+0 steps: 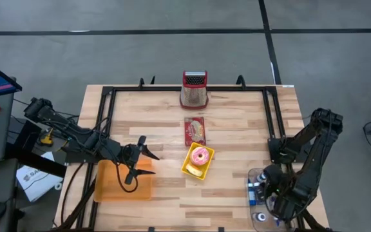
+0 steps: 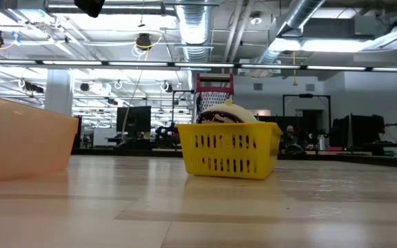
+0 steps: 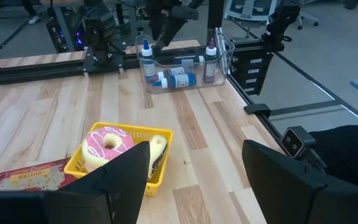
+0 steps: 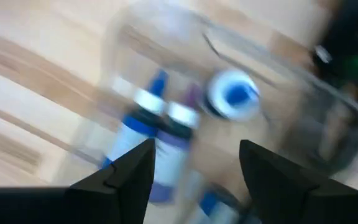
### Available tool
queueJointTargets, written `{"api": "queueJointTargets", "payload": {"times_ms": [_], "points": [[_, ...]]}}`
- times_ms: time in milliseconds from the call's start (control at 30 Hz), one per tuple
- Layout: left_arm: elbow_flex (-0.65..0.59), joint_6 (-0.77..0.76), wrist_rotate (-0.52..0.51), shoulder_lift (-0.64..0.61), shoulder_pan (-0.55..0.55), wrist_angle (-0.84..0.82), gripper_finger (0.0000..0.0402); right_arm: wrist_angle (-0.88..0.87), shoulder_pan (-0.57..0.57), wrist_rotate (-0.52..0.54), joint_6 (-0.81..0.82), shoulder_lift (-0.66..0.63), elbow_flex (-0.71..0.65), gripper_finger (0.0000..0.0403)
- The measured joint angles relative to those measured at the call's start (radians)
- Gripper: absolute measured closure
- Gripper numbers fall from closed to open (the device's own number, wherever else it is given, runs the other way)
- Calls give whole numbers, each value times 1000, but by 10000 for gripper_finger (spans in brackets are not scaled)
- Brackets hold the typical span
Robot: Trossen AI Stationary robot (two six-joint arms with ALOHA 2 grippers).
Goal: Pick & Place Food Item
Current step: Put the red popcorn bag into the orange bin
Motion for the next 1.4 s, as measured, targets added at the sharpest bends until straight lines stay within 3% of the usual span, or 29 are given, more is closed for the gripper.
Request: {"api": "queueJointTargets", "payload": {"times_ms": [233, 433, 600, 733, 867, 1100, 1300, 1400], "points": [[0, 0, -1, 0, 0, 0, 151, 155, -88, 344, -202, 0, 0, 194], [0, 0, -1, 0, 0, -4, 151, 342, -245, 482, -493, 0, 0, 205], [0, -18, -5, 0, 0, -41, 151, 571, -398, 489, -831, 0, 0, 215], [0, -25, -37, 0, 0, -72, 151, 632, -529, 488, -993, 0, 0, 226], [0, -40, -71, 0, 0, -74, 151, 631, -668, 459, -1059, 0, 0, 240], [0, -254, -289, 0, 60, -152, 151, 600, -801, 427, -1133, 0, 1, 252], [0, -416, -281, 55, 190, -184, 151, 536, -825, 427, -1143, 0, 1, 243], [0, -465, -200, 147, 317, -90, 151, 532, -823, 421, -1174, 0, 1, 234]]}}
